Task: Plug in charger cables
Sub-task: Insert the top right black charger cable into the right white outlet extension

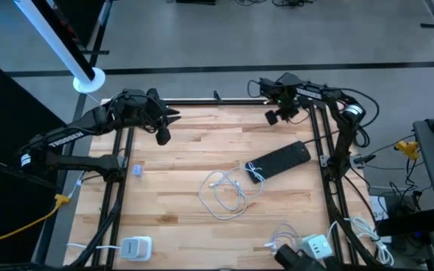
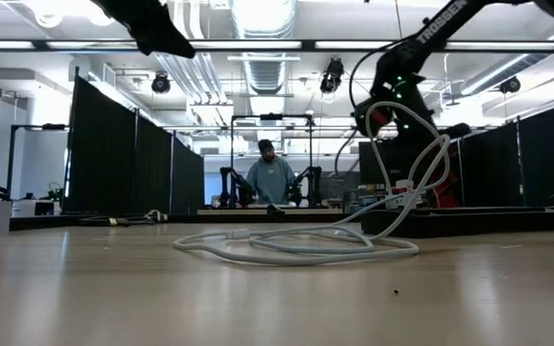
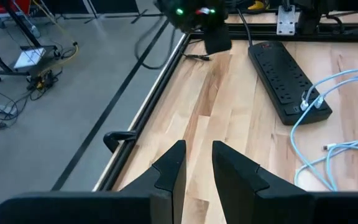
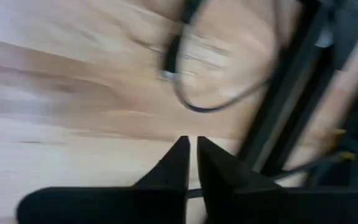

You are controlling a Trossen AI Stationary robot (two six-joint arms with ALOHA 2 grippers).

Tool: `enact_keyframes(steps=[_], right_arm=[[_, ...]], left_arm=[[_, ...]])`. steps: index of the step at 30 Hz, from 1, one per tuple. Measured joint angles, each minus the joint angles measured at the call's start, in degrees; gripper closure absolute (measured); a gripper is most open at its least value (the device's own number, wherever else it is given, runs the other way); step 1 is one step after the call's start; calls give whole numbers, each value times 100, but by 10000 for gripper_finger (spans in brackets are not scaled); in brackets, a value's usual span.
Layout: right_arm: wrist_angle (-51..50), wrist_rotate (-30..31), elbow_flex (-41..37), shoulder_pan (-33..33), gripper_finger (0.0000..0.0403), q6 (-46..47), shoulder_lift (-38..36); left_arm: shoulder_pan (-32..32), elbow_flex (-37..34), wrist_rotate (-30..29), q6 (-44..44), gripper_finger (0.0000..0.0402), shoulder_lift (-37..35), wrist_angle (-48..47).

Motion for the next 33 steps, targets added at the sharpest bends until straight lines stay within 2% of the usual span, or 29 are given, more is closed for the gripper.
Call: enact_keyframes(steps=[4, 7, 12, 16, 22, 30, 33], right_arm=[[554, 212, -691, 155, 400, 806, -174], [1050, 346, -1141, 232, 399, 1825, -215], [1575, 789, -1489, 337, 402, 3164, -267], [2008, 989, -1539, 349, 402, 3387, -343], [2065, 1613, -1596, 312, 403, 4070, -412], [2671, 1490, -2061, 212, 403, 4792, -381], [2791, 1258, -2097, 221, 403, 4430, -383]], left_arm=[[-1, 0, 0, 318, 335, -2, 105], [-1, 0, 0, 463, 335, -2, 127], [-1, 0, 1, 530, 335, -2, 126], [-1, 0, 0, 592, 335, -2, 114], [0, 0, 4, 592, 335, -2, 92], [2, 0, 4, 537, 335, -2, 82], [-1, 0, 7, 457, 335, -2, 81]])
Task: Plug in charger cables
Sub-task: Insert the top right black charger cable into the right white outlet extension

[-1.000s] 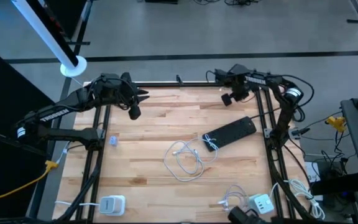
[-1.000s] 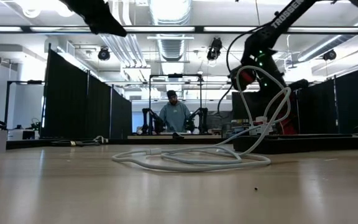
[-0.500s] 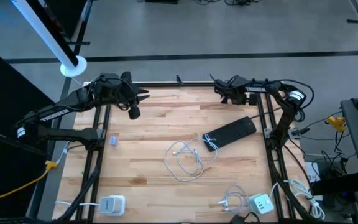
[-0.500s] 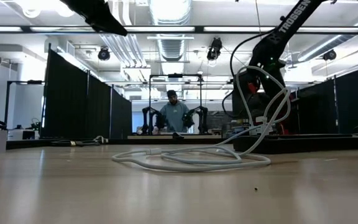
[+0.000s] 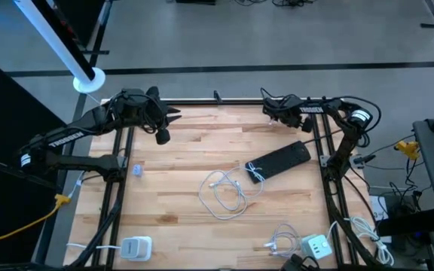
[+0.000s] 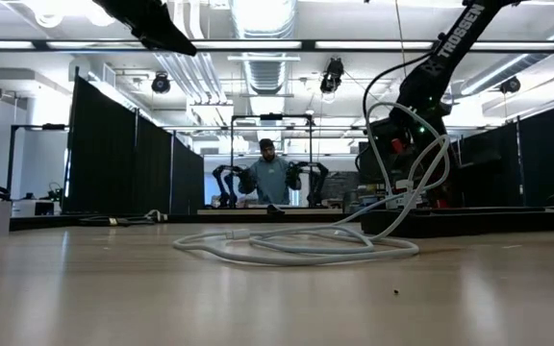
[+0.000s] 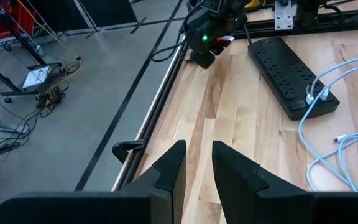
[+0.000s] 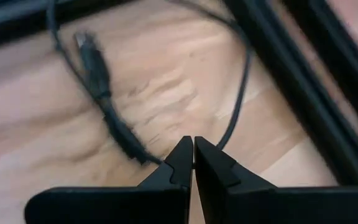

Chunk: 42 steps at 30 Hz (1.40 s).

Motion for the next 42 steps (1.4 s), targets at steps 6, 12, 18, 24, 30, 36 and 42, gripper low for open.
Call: enact_keyframes(steps=[6, 12, 18, 24, 30, 36, 42], right_arm=[[170, -724, -95, 18, 403, -761, 13], [440, -1485, 75, 457, 403, -1706, -261], [386, -867, 100, 477, 403, -1275, -742], [-102, -770, -16, 341, 403, -694, -553], [-5, -1484, -86, 639, 403, -726, -313], [807, -2460, -43, 1038, 403, -1110, -310], [1140, -2923, 549, 1152, 403, -2248, -621]], left_arm=[[1, 0, 0, -14, 335, 2, 26], [0, 0, 0, -107, 335, 2, 30], [0, 0, 2, -166, 335, 4, 35], [2, 0, 4, -57, 335, 4, 46], [0, 0, 4, -59, 335, 2, 33], [1, 0, 2, 26, 335, 2, 41], [2, 0, 2, 203, 335, 2, 51]])
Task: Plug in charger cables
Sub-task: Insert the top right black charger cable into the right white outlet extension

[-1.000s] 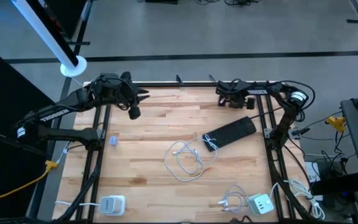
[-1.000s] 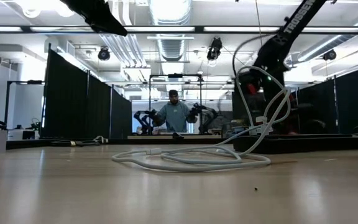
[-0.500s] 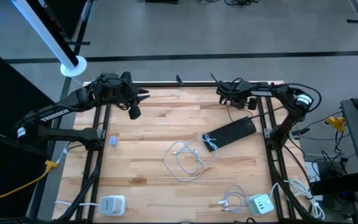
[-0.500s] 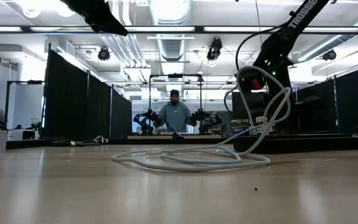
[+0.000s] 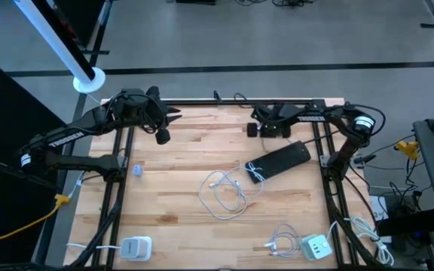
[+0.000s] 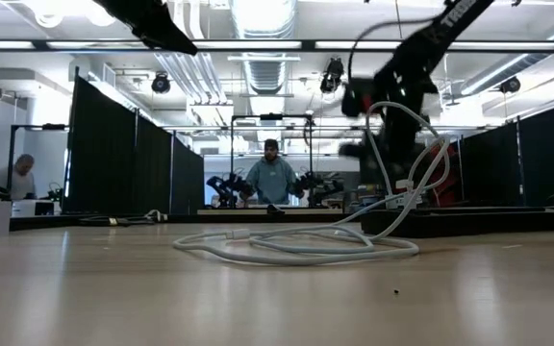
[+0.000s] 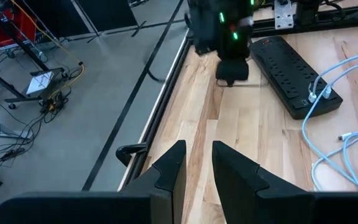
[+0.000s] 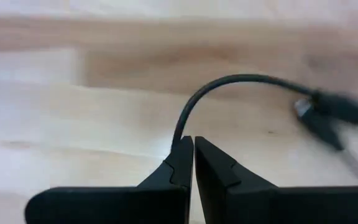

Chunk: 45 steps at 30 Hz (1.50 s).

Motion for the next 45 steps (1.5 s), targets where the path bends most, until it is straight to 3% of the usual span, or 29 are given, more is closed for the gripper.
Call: enact_keyframes(steps=[5, 13, 16, 21, 26, 32, 35, 45], right_arm=[[-794, -23, 848, -73, 377, -1633, -70], [-2364, -30, 1567, -649, 239, -3303, 503], [-2909, -85, 1682, -966, 214, -3454, 784], [-3661, -294, 1791, -1371, 214, -3812, 1263], [-3693, -271, 1800, -1342, 230, -4950, 1510], [-3740, 730, 1800, -1171, 249, -5792, 1800], [-3737, 905, 1800, -1071, 258, -6047, 1952], [-3561, 260, 1800, -640, 269, -6290, 2234]], left_arm=[[0, 0, 0, 0, 335, -4, 2], [0, 0, 0, -70, 335, -4, 6], [-1, 0, 2, -240, 335, -4, 0], [-2, 0, 2, -570, 335, -10, -24], [-2, 0, 4, -698, 335, -23, -106], [-2, 0, 4, -846, 335, -28, -180], [-7, 0, 5, -916, 335, -31, -180], [0, 0, 4, -1057, 335, -39, -184]])
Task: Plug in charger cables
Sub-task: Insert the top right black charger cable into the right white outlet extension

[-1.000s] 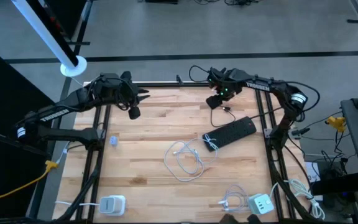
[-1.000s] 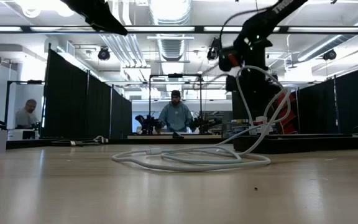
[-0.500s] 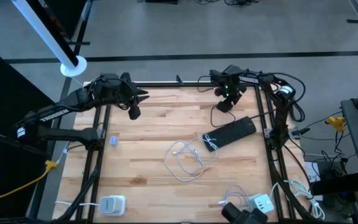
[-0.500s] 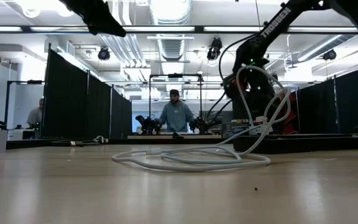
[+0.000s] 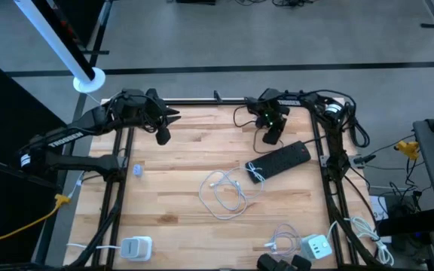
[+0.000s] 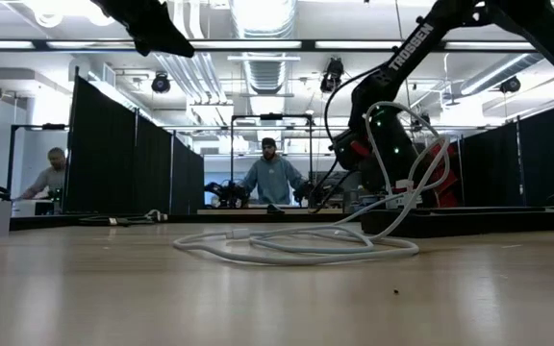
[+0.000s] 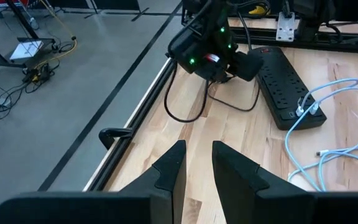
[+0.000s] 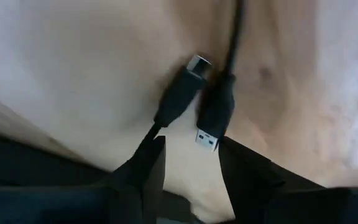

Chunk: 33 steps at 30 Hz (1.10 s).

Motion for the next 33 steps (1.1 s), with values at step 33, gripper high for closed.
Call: enact_keyframes(steps=[33], right_arm=[[916, -206, 17, 52, 367, 1179, 31]], left_arm=[[0, 0, -4, 85, 335, 9, 61]])
